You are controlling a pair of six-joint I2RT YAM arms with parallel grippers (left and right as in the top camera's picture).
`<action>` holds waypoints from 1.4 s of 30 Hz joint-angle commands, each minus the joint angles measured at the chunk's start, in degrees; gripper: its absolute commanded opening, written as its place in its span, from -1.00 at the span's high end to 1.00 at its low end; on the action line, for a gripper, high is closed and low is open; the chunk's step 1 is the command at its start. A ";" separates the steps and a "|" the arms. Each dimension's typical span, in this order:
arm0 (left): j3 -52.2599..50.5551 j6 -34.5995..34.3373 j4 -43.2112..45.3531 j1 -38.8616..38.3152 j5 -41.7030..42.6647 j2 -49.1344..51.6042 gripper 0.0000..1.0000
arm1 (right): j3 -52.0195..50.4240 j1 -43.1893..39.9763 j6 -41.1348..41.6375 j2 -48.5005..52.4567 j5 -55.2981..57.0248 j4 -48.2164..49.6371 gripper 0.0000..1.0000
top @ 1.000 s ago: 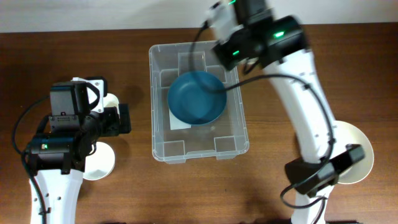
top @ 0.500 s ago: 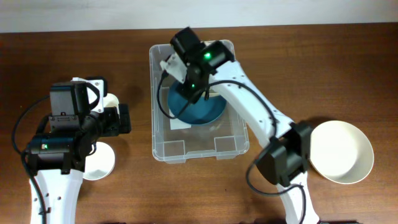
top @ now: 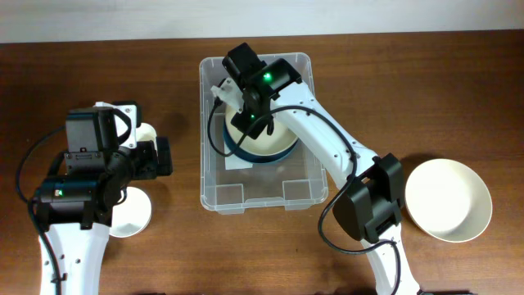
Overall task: Pack container
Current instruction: 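Carry the cream bowl and place it onto the blue plate, then grasp the second cream bowl's rim with the right gripper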
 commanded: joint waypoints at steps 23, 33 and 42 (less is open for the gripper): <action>0.96 -0.72 1.60 0.20 0.20 0.11 -0.99 | -4.92 -43.43 63.32 -14.93 11.50 -19.89 -0.56; 0.96 -0.72 2.34 0.20 0.22 0.11 -0.99 | -29.53 -49.09 64.65 -14.93 11.06 -8.00 -0.57; 0.96 -0.74 2.32 0.17 0.22 0.11 -0.99 | -43.82 -49.09 64.67 -14.93 11.08 6.29 -0.57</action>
